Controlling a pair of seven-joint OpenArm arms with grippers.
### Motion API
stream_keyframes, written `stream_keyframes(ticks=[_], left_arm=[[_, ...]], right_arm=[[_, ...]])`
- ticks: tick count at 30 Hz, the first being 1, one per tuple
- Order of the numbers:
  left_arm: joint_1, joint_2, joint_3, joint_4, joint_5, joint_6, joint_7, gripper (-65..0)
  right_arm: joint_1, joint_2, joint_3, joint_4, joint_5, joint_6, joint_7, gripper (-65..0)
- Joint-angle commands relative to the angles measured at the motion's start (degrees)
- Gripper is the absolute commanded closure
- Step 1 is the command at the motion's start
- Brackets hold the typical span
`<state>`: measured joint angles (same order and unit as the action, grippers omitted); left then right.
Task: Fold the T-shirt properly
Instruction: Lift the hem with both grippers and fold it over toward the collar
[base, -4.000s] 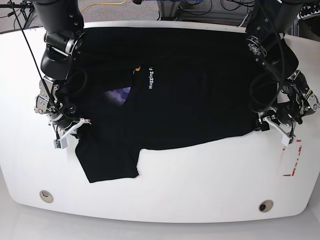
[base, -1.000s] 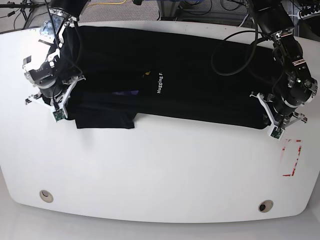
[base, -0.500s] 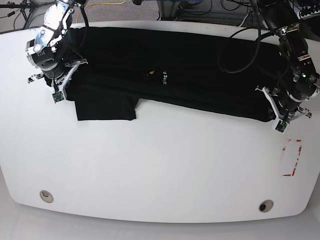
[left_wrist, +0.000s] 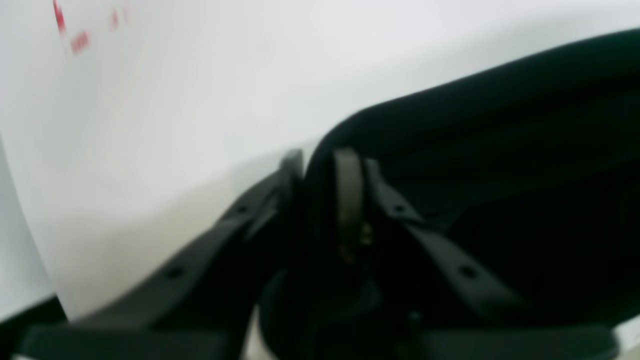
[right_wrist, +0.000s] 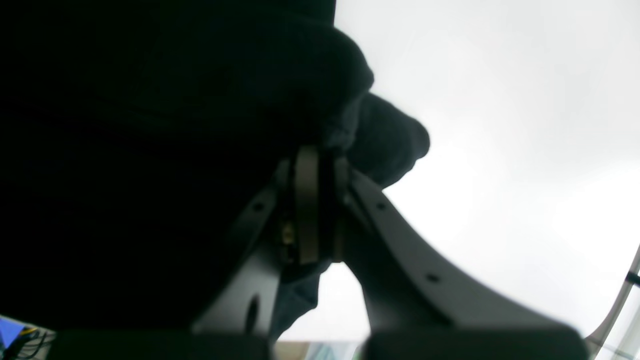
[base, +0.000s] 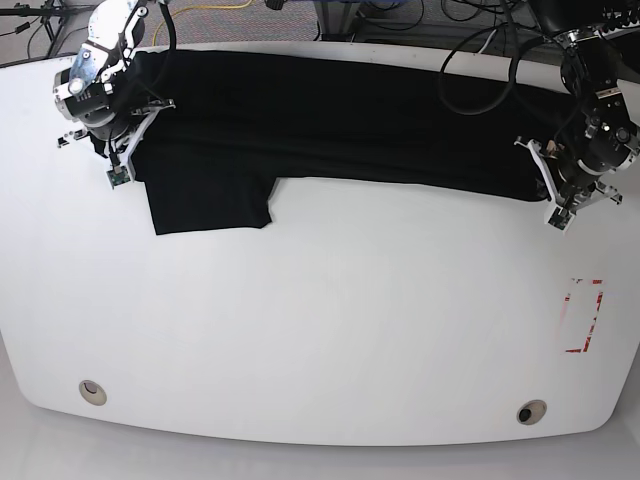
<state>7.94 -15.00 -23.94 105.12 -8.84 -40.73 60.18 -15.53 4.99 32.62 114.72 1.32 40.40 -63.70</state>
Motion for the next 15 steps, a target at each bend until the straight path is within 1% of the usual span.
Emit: stream_keyframes(ticks=[1, 3, 4, 5, 6, 8, 9, 11, 14, 15], left_arm=[[0.36, -1.3, -0.45, 1.12, 1.32, 0.73, -0.36, -19.9], [1.15, -1.3, -0.45, 1.12, 1.32, 0.73, -0.36, -25.8], [1.51, -1.3, -0.45, 1.12, 1.32, 0.73, -0.36, -28.9], [1.86, -1.3, -0.45, 1.12, 1.32, 0.73, -0.36, -32.5], [1.95, -1.3, -0.36, 1.12, 1.32, 0.73, -0.36, -35.1], [2.03, -1.3, -0.36, 1.12, 1.32, 0.73, -0.36, -40.1], [2.12, -1.3, -0.36, 1.12, 1.32, 0.73, -0.36, -42.2], [2.12, -1.3, -0.36, 1.12, 1.32, 0.73, -0.36, -42.9], [1.68, -1.21, -0.36, 2.26, 1.06, 0.73, -0.18, -41.7], [1.68, -1.21, -0.36, 2.97, 0.53, 0.73, -0.18, -41.7]], right_arm=[[-0.08, -0.2, 0.57, 1.11, -2.25, -0.4, -0.52, -0.8], [-0.16, -0.91, 0.65, 1.11, -2.33, -0.4, -0.34, -1.1], [-0.43, -0.99, 0.65, 1.11, -2.33, -0.4, -0.34, -2.2], [-0.78, -0.99, 0.65, 1.11, -2.33, -0.4, -0.25, -4.8], [-1.04, -1.08, 0.48, 1.11, -2.33, -0.4, -0.25, -7.6], [-1.39, -1.26, 0.48, 1.11, -2.33, -0.4, -0.17, -16.2], [-1.57, -1.35, 0.48, 1.2, -2.33, -0.4, -0.17, -22.8], [-1.75, -1.35, 0.48, 1.2, -2.33, -0.4, -0.17, -31.5], [-1.75, -1.35, 0.39, 1.28, -2.07, -0.4, -0.17, -44.2], [-1.75, -1.35, 0.39, 1.37, -2.07, -0.4, -0.17, -45.8]])
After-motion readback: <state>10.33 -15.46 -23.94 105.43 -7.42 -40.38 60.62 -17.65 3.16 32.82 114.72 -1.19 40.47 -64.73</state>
